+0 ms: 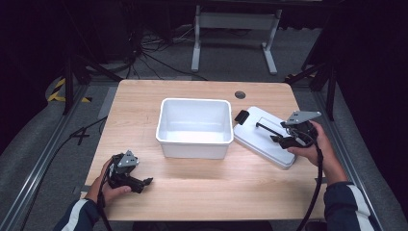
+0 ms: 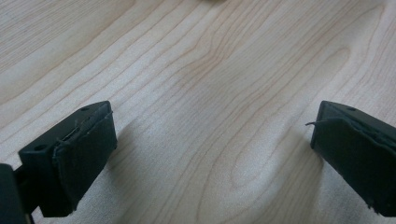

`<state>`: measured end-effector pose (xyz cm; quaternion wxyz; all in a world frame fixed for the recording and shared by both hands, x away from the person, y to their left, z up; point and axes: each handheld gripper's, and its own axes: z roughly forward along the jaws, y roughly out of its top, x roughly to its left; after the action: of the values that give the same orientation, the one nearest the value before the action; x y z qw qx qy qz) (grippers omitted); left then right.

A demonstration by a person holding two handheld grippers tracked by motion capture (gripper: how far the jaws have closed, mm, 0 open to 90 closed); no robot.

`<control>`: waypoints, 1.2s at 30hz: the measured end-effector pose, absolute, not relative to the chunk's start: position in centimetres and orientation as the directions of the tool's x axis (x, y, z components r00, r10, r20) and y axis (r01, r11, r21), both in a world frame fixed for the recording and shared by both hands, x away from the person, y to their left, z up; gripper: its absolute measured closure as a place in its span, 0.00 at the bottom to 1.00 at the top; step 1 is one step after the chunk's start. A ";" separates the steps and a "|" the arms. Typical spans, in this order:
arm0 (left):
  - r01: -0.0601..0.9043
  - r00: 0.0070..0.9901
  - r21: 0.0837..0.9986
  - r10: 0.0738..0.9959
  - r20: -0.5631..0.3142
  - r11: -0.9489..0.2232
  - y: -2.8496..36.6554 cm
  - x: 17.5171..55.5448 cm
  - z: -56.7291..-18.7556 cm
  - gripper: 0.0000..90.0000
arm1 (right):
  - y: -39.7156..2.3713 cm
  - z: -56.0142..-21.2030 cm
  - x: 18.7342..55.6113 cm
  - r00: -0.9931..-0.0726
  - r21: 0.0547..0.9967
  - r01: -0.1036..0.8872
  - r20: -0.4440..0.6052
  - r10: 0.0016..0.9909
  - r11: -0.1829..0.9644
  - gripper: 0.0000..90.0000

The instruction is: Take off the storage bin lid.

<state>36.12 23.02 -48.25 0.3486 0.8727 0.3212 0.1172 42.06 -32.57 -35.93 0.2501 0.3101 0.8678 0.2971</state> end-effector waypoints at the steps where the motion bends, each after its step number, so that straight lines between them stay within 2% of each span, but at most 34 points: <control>1: 0.479 0.766 0.684 0.642 -0.019 -0.551 23.0 36.1 -48.2 0.01 | -32.6 -35.9 42.1 -0.683 0.671 0.390 -0.250 0.687 0.631 0.38; 12: 0.480 0.766 0.684 0.643 -0.020 -0.550 23.0 36.1 -48.3 0.01 | -33.7 -36.1 40.0 -0.678 0.672 0.384 -0.260 0.688 0.633 0.37; 36: 0.479 0.766 0.684 0.642 -0.019 -0.551 23.0 36.1 -48.2 0.01 | -36.1 -39.0 35.5 -0.686 0.663 0.387 -0.258 0.681 0.641 0.36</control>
<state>36.12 23.02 -48.25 0.3485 0.8727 0.3213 0.1171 35.45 -36.09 -38.96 0.2512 0.3068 0.8703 0.2922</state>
